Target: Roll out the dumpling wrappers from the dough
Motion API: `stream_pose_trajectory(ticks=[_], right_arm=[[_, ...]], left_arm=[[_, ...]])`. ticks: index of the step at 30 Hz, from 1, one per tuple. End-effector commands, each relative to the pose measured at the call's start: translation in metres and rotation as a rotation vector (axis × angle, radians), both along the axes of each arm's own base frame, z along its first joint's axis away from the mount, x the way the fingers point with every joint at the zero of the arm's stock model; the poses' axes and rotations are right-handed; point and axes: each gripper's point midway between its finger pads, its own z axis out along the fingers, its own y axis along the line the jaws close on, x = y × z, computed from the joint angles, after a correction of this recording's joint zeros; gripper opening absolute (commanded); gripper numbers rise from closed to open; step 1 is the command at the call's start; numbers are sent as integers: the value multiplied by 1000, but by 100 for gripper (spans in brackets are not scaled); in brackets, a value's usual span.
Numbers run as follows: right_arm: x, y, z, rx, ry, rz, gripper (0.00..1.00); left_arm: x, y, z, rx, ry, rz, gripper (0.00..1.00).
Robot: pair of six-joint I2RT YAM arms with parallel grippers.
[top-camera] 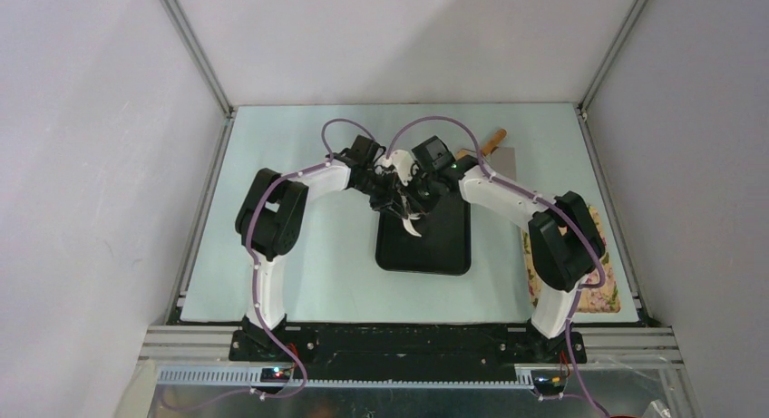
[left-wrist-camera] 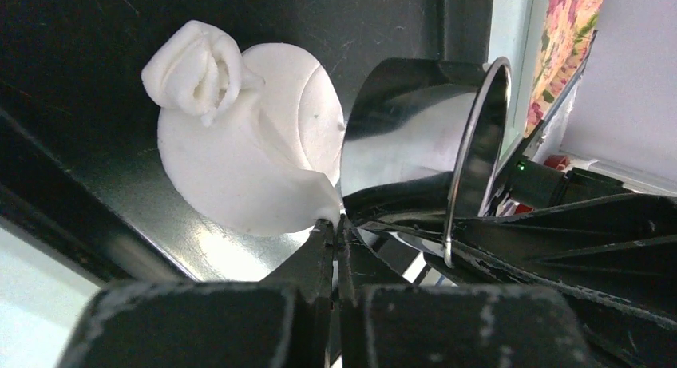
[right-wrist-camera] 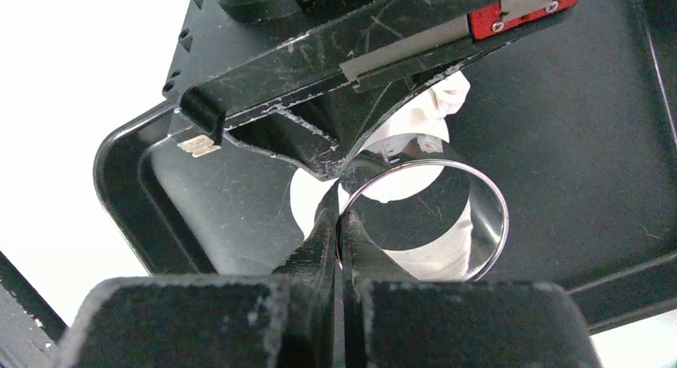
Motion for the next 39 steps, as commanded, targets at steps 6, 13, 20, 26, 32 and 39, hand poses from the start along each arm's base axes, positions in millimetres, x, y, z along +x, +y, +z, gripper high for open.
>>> stream_pose_trajectory(ticks=[6, 13, 20, 26, 32, 39], right_arm=[[13, -10, 17, 19, -60, -48, 0], [12, -38, 59, 87, -149, -32, 0], [4, -50, 68, 134, -277, 24, 0], [2, -46, 74, 182, -299, 40, 0], [9, -37, 66, 160, -324, 36, 0], [11, -33, 59, 164, -302, 14, 0]], left_arm=[[1, -16, 56, -146, -34, -40, 0], [18, -21, 81, -222, 46, 31, 0], [30, -30, 91, -281, 130, 73, 0], [32, -33, 88, -302, 189, 90, 0], [29, -33, 88, -315, 201, 95, 0], [28, -35, 92, -344, 203, 93, 0]])
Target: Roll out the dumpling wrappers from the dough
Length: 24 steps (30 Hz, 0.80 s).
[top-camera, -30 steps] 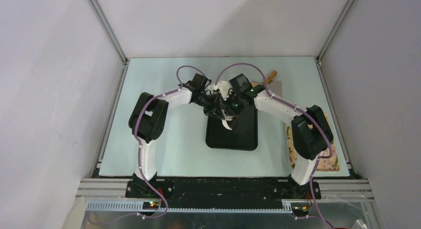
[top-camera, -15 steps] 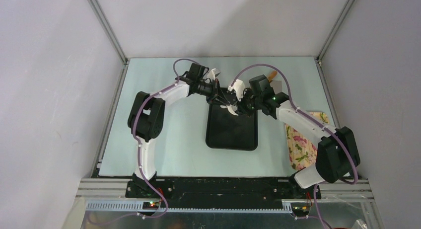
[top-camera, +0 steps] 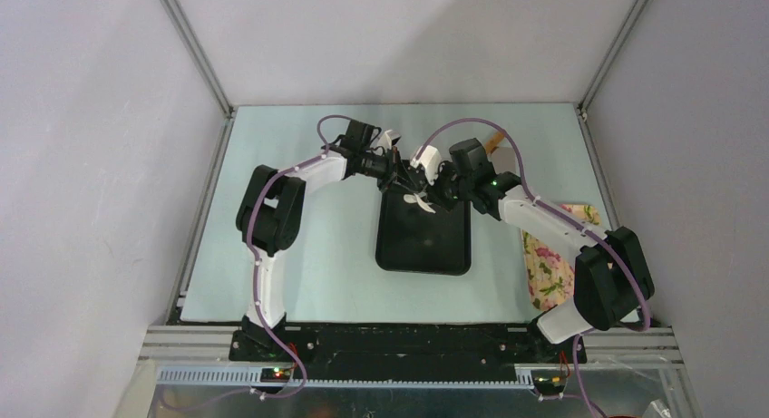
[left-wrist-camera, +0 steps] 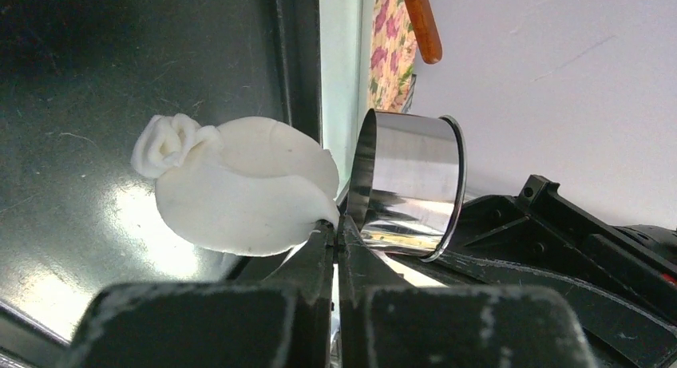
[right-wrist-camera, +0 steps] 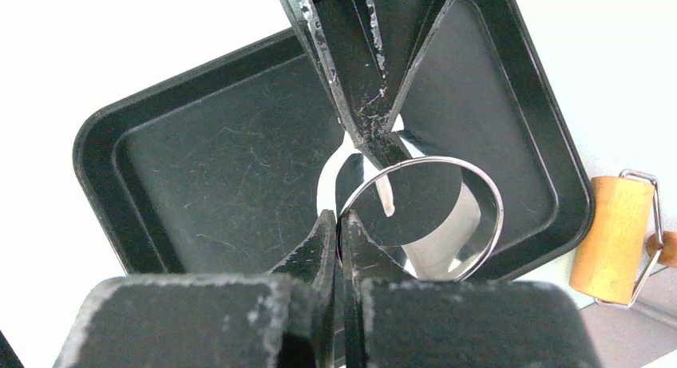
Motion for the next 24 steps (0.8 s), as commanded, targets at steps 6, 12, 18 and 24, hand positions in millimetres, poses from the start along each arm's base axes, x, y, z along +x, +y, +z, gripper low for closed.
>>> stream_pose_trajectory(ticks=[6, 12, 18, 24], right_arm=[[16, -12, 22, 66, -44, -48, 0], [5, -13, 9, 47, -13, -23, 0], [-2, -7, 2, 33, 4, 3, 0], [3, -2, -7, 15, -2, -5, 0]], left_arm=[[-1, -2, 22, -94, -7, -9, 0], [3, -1, 25, -116, -14, 6, 0], [4, -1, 29, -122, -22, 11, 0], [3, -1, 30, -128, -23, 11, 0]])
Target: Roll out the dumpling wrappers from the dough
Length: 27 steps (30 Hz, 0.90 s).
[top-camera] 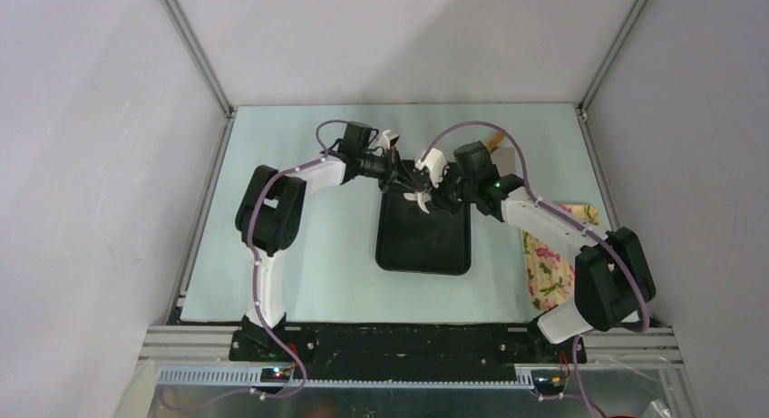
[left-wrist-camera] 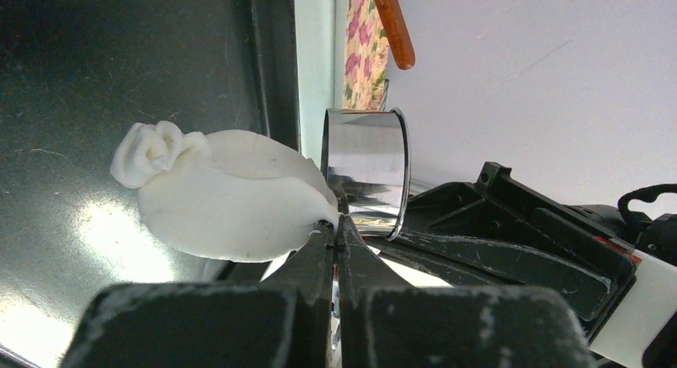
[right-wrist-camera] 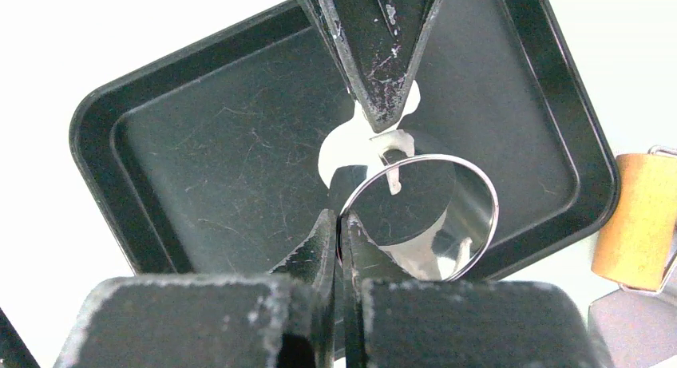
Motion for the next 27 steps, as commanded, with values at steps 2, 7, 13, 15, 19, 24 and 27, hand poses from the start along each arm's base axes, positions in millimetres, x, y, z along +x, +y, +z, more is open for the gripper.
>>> stream_pose_trajectory(ticks=[2, 7, 13, 15, 19, 24, 27], right_arm=[[10, 9, 3, 5, -53, 4, 0], [13, -1, -5, 2, -19, -9, 0], [12, -5, -18, -10, 15, -3, 0], [12, -3, -19, -5, 20, 0, 0], [10, 2, -18, -5, 14, 10, 0], [6, 5, -25, -19, 29, 19, 0], [5, 5, -31, -30, 46, 18, 0]], left_arm=[[-1, 0, 30, -63, -51, -15, 0], [-2, 1, 37, -79, -55, -17, 0], [-1, -1, 51, -115, -77, -23, 0], [-2, -1, 54, -121, -79, -23, 0], [0, 1, 59, -130, -86, -17, 0], [3, 5, 65, -143, -91, -4, 0], [4, 6, 69, -149, -95, 0, 0]])
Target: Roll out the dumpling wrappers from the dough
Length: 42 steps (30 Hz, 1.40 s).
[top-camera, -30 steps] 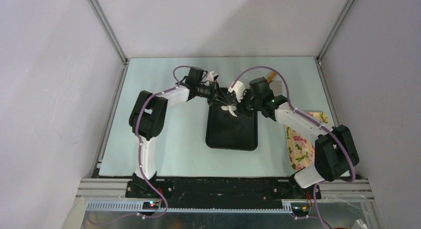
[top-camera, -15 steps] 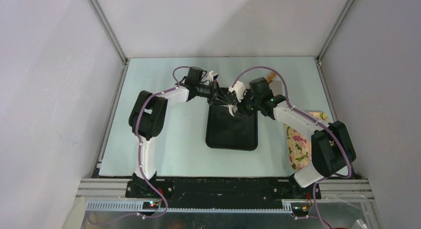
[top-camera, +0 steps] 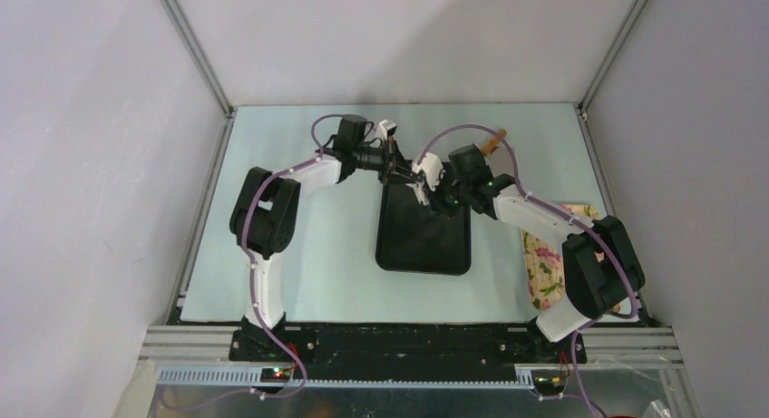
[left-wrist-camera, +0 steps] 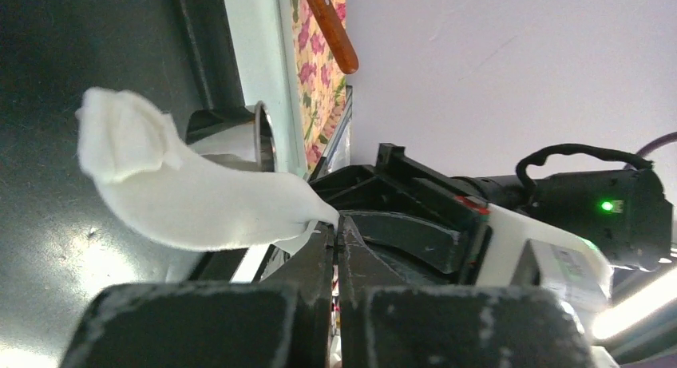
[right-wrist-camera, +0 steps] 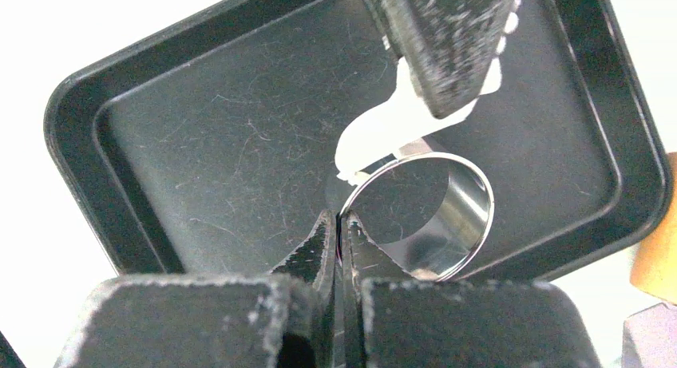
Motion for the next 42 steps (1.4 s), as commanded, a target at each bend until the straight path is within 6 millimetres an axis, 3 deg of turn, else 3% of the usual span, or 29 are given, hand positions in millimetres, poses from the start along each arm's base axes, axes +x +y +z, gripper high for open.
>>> stream_pose_trajectory(ticks=[1, 9, 14, 17, 21, 23, 31, 42], right_arm=[[1, 4, -5, 0, -4, 18, 0], [5, -9, 21, 13, -63, -4, 0], [3, -26, 15, -9, -17, -26, 0], [4, -27, 26, 17, -40, -34, 0], [9, -11, 55, 81, -108, -27, 0], [12, -1, 58, 75, -109, -21, 0], [23, 34, 43, 66, -91, -11, 0], [19, 53, 31, 74, -53, -15, 0]], left_arm=[[-3, 6, 36, -63, -69, -12, 0], [2, 12, 42, -74, -78, 6, 0], [8, 20, 51, -84, -95, 25, 0], [8, 21, 49, -82, -93, 29, 0], [9, 20, 43, -77, -79, 35, 0], [9, 20, 42, -77, -79, 35, 0], [8, 18, 45, -81, -85, 37, 0], [8, 17, 49, -91, -90, 40, 0]])
